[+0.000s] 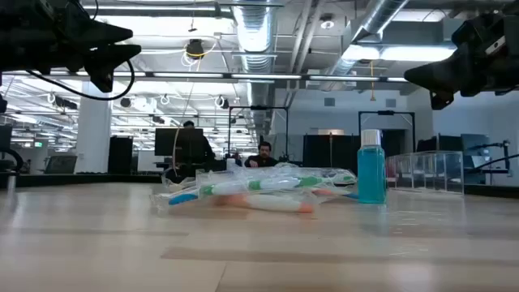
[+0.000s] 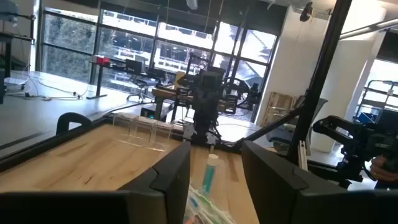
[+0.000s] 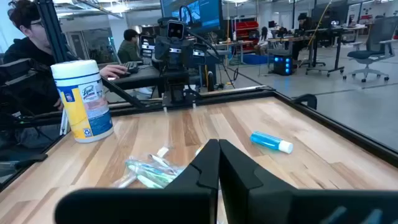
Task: Pick & Place toothbrushing station
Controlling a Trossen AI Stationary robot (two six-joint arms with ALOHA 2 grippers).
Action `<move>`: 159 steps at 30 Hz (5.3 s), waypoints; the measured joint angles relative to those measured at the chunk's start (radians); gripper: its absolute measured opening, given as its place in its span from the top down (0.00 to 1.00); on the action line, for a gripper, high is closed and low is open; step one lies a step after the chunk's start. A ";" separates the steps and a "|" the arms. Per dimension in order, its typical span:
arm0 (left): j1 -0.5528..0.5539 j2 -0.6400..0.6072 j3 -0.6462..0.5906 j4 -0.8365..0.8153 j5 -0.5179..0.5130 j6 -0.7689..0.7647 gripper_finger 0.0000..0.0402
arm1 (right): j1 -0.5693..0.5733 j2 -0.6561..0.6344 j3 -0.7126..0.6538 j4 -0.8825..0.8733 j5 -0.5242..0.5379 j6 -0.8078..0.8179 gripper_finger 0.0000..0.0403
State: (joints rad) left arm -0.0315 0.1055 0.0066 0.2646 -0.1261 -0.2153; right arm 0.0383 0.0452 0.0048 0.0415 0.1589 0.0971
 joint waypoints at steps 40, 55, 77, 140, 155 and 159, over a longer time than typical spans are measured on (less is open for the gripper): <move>0.000 0.165 0.000 0.126 -0.051 0.016 0.65 | 0.049 0.486 0.016 0.352 -0.109 0.053 1.00; 0.000 0.257 0.000 0.203 -0.052 -0.010 0.65 | 0.097 0.936 0.023 0.737 -0.107 0.069 1.00; 0.000 0.257 0.000 0.209 -0.052 -0.010 0.65 | 0.099 1.266 0.174 0.782 -0.133 0.008 0.41; 0.000 0.257 0.000 0.208 -0.052 -0.010 0.65 | 0.063 1.069 0.175 0.571 -0.043 0.008 0.79; 0.000 0.257 0.000 0.208 -0.052 -0.010 0.65 | 0.031 0.666 0.175 0.147 0.194 0.078 0.79; 0.000 0.257 0.000 0.208 -0.052 -0.010 0.65 | 0.031 0.593 0.175 0.074 0.245 0.086 0.79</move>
State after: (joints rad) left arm -0.0315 0.3630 0.0063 0.4721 -0.1783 -0.2256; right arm 0.0692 0.6382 0.1802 0.1150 0.4039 0.1828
